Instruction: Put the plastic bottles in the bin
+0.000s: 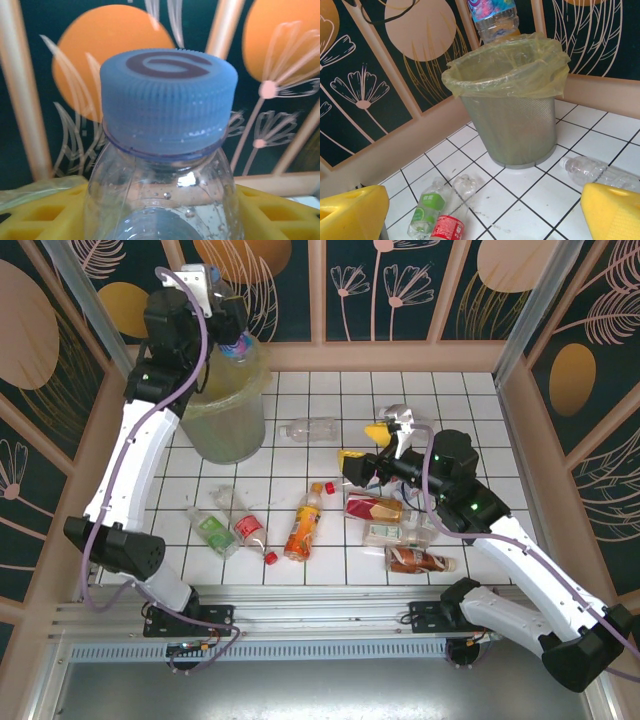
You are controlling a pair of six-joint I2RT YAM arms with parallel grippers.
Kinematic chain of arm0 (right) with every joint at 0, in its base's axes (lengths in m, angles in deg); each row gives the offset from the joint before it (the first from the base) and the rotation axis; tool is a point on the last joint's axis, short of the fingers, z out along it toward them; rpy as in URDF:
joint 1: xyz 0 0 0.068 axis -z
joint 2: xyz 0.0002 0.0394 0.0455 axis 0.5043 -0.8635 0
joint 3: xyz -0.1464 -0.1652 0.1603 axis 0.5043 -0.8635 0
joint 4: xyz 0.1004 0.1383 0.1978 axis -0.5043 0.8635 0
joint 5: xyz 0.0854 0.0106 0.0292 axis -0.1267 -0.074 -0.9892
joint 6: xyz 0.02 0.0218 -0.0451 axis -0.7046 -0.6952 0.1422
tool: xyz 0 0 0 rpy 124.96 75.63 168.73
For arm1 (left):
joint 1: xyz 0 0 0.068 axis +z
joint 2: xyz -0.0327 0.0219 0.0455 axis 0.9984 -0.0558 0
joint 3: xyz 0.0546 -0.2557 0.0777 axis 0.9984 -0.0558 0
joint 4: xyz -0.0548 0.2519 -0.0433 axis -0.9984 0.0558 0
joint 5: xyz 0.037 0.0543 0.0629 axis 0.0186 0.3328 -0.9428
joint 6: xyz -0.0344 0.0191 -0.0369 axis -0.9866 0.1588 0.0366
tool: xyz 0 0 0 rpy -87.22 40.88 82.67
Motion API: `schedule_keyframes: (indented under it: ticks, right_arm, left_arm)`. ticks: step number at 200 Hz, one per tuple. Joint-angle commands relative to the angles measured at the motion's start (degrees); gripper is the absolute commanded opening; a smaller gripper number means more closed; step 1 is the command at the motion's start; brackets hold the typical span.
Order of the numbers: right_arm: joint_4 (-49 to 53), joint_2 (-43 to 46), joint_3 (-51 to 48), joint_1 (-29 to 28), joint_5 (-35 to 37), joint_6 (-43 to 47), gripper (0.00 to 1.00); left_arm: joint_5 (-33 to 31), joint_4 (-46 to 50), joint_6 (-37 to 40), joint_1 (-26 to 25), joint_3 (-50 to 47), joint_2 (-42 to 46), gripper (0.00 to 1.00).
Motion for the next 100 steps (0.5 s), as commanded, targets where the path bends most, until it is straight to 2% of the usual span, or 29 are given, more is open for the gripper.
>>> schedule_keyframes:
  ticks: [1,100]
  right_arm:
    - [-1.26,-0.47,-1.10,0.19,0.62,0.14,0.99]
    - [1.44,-2.79,-0.09,-0.59,0.79,0.09,0.99]
  left_arm:
    - [-4.10,1.90,3.69,1.83,2.52,-2.62,0.62]
    - [-10.63,11.95,8.91,5.00,8.53,-17.20,0.63]
